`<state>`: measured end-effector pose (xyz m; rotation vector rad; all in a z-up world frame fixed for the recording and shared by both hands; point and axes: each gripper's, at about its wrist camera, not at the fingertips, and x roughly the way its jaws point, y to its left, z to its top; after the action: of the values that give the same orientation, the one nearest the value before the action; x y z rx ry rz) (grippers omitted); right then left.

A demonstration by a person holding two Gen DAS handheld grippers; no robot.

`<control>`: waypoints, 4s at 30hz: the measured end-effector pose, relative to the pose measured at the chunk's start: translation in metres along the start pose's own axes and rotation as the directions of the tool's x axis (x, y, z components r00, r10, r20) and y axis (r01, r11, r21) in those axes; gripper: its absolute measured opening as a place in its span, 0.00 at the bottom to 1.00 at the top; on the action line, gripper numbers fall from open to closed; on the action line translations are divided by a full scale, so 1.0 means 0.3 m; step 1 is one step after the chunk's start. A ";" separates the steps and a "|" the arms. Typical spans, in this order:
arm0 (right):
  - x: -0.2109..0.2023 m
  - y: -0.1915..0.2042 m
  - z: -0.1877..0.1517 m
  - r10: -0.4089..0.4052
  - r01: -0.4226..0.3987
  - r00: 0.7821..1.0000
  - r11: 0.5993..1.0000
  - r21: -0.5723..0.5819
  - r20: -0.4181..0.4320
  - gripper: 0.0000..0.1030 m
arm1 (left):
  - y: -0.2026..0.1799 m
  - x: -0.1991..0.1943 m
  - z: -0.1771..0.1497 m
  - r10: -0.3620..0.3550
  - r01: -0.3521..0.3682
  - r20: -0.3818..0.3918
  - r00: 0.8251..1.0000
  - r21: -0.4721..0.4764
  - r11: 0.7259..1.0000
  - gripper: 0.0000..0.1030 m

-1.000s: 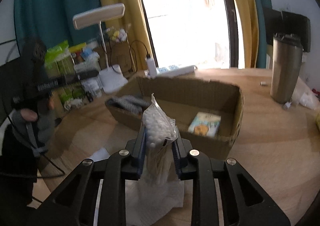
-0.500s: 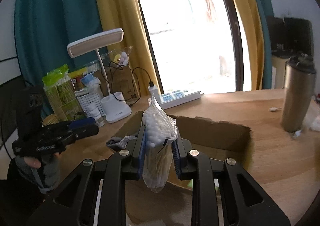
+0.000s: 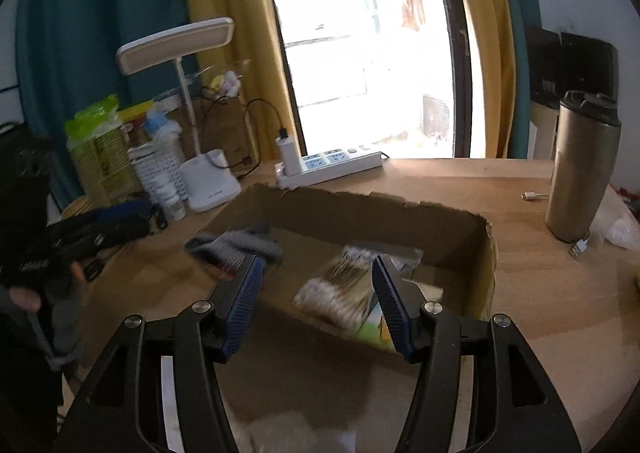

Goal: Organize soft objects
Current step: 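Carry the gloves and swab bag to the box and release them inside, then move the right tool to the bubble-wrapped items and the left tool to the white cloth, then grasp the bubble-wrapped items with the right tool while the left tool pinches the white cloth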

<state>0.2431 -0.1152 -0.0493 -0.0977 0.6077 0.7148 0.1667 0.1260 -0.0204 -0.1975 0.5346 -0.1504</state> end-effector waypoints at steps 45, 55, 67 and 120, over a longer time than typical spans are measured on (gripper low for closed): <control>-0.055 0.106 -0.261 0.061 -0.068 0.979 0.997 -0.031 -0.193 0.72 | -0.183 -0.110 -0.313 -0.001 -0.003 -0.136 0.991 -0.026 1.000 0.74; -0.059 0.084 -0.261 0.105 -0.105 0.974 0.994 0.012 -0.202 0.62 | -0.151 -0.039 -0.368 0.025 -0.028 -0.250 0.968 -0.009 1.000 0.74; -0.062 0.070 -0.261 0.090 -0.087 0.976 0.996 0.020 -0.199 0.61 | -0.169 0.006 -0.379 0.013 0.003 -0.312 0.950 0.052 0.999 0.74; -0.200 0.007 -0.222 0.118 -0.117 0.993 0.992 0.045 -0.026 0.62 | -0.209 0.001 -0.385 0.083 -0.034 -0.311 0.947 0.159 0.987 0.12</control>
<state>0.1737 -0.1679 -0.0707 -0.0323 0.6598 0.8148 0.1016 0.0482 -0.1038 -0.0067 0.8453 -0.1652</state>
